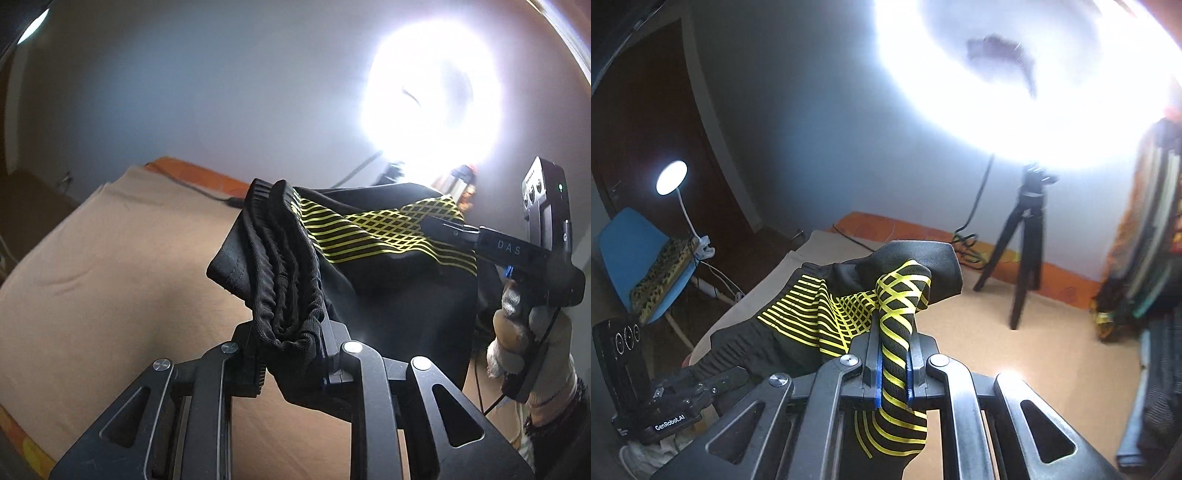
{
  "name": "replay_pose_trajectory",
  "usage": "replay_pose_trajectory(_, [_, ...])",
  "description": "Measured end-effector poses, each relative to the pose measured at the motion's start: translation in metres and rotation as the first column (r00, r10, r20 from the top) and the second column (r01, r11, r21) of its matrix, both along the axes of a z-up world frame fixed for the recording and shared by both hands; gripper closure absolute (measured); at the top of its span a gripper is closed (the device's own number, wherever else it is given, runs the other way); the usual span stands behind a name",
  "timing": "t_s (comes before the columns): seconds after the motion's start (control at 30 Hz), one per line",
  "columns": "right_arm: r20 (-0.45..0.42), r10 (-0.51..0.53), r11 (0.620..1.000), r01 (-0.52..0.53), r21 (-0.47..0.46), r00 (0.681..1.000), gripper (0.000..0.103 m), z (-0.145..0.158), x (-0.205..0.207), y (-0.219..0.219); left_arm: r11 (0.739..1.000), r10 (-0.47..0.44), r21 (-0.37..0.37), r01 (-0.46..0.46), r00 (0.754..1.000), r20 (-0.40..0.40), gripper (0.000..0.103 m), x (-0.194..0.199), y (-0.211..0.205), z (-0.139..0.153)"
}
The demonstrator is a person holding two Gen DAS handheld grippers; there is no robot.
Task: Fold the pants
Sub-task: 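Carry the folded pants with both grippers toward the stack beside the pillow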
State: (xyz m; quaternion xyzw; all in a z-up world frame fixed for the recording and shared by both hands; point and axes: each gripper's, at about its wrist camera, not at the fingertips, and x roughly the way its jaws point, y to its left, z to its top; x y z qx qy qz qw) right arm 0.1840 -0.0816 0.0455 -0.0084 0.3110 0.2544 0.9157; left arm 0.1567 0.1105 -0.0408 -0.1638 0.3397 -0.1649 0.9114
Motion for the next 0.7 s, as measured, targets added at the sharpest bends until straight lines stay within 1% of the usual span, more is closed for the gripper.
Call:
replay_pose_trajectory(0.13, [0.015, -0.023, 1.0, 0.023, 0.009, 1.0, 0.097, 0.014, -0.019, -0.034, 0.999, -0.049, 0.018, 0.049, 0.998, 0.029, 0.084, -0.01, -0.024, 0.018])
replay_pose_trajectory(0.3, [0.029, -0.072, 0.997, 0.071, 0.026, 0.997, 0.097, 0.029, -0.04, -0.082, 0.994, -0.105, 0.016, 0.104, 0.992, 0.069, 0.084, -0.015, -0.063, 0.038])
replay_pose_trajectory(0.43, [0.045, -0.112, 0.993, 0.11, 0.03, 0.993, 0.097, 0.042, -0.056, -0.118, 0.987, -0.16, 0.004, 0.161, 0.983, 0.094, 0.084, -0.018, -0.102, 0.047])
replay_pose_trajectory(0.53, [0.064, -0.154, 0.988, 0.153, 0.026, 0.986, 0.097, 0.054, -0.066, -0.154, 0.979, -0.199, -0.023, 0.203, 0.974, 0.107, 0.084, -0.014, -0.134, 0.051])
replay_pose_trajectory(0.57, [0.069, -0.167, 0.986, 0.166, 0.026, 0.984, 0.097, 0.058, -0.068, -0.165, 0.974, -0.216, -0.037, 0.222, 0.97, 0.112, 0.084, -0.011, -0.149, 0.052])
replay_pose_trajectory(0.7, [0.082, -0.228, 0.974, 0.226, 0.026, 0.97, 0.097, 0.07, -0.07, -0.216, 0.959, -0.27, -0.053, 0.278, 0.954, 0.132, 0.084, -0.009, -0.199, 0.056])
